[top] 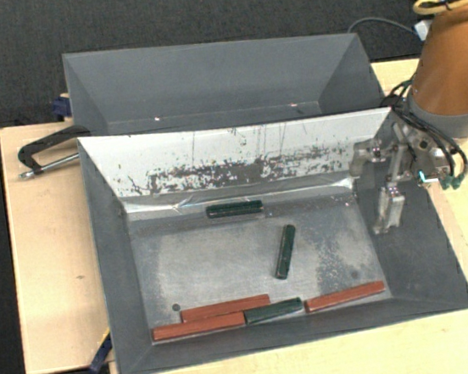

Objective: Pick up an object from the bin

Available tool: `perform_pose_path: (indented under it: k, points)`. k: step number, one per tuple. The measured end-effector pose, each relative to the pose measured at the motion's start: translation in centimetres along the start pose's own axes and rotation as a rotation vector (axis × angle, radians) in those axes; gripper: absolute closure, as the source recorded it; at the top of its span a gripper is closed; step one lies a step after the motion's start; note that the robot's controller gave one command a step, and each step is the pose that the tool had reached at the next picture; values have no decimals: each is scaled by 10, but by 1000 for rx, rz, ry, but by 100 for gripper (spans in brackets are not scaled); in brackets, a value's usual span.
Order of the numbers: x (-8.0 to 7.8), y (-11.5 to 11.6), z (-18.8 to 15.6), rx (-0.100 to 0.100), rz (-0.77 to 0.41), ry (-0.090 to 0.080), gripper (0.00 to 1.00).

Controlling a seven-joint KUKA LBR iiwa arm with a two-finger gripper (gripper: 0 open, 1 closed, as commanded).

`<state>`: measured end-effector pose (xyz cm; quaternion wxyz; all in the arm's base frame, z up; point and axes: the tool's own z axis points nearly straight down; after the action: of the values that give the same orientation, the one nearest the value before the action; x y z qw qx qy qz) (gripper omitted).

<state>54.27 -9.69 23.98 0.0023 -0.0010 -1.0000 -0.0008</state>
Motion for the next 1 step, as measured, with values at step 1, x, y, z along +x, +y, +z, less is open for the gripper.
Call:
perform_pose_path:
  k: [1]
  points:
    - [-2, 0, -4, 1, -2, -8, 0]
